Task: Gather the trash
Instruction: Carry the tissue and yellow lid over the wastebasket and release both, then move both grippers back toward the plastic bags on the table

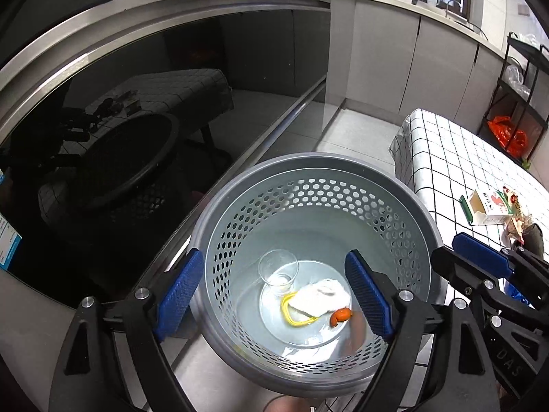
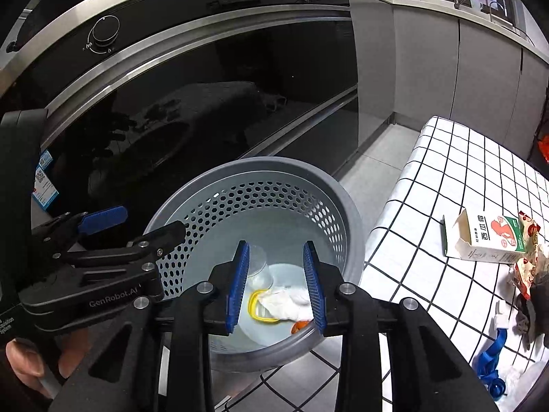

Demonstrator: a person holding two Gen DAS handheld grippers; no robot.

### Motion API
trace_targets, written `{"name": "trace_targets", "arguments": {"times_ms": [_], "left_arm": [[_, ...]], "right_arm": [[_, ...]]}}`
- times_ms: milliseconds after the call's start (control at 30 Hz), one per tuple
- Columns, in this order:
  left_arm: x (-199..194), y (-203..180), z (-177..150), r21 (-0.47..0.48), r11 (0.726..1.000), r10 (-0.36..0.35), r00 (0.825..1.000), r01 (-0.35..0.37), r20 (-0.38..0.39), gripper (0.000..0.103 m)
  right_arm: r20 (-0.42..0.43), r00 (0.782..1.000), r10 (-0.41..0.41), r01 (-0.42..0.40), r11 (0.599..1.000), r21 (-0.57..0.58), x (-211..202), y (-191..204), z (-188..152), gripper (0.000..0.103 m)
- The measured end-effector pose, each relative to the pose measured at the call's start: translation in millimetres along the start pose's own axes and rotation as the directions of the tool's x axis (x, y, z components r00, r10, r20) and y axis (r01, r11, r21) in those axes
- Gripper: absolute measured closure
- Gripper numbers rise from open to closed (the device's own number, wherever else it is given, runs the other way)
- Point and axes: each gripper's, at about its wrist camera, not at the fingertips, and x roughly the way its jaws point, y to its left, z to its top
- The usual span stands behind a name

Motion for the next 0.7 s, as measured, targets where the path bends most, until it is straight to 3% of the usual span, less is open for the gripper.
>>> {"name": "trace_targets", "arguments": {"times_ms": [167,300,467,533,700], "left_arm": [[0,-1,0,0.002,1.0,0.0,1.0,0.0,0.003,0.02],[-3,0,0,-0.003,1.0,-0.005,1.0,0.005,0.012,0.02],[-9,-1,-1,0.0,1.0,-0.006,0.999,0.006,0.037,0.018],[-11,-1,-2,-0.002,1.0,-0.01,0.999,0.01,0.046,0.017],[-20,-1,-4,-0.002,1.0,-0.013,0.997,0.013,0.078,0.016]], "right_arm": [[0.002,1.0,-0.001,0.001,1.0,-0.002,-1,0,-1,0.071],[0.009,1.0,-0.001,0.001,1.0,0.004,-4,0,-4,0.063],[0.006,1.0,-0.015,0.015,1.0,-0.004,-8,0,-9,0.063],[0.008,1.0,-0.018,0.018,1.0,0.004,-11,-2,-12,0.054],[0.014,1.0,-0.027,0.027,0.999,0.024,-26,-9,-24,0.048]]}}
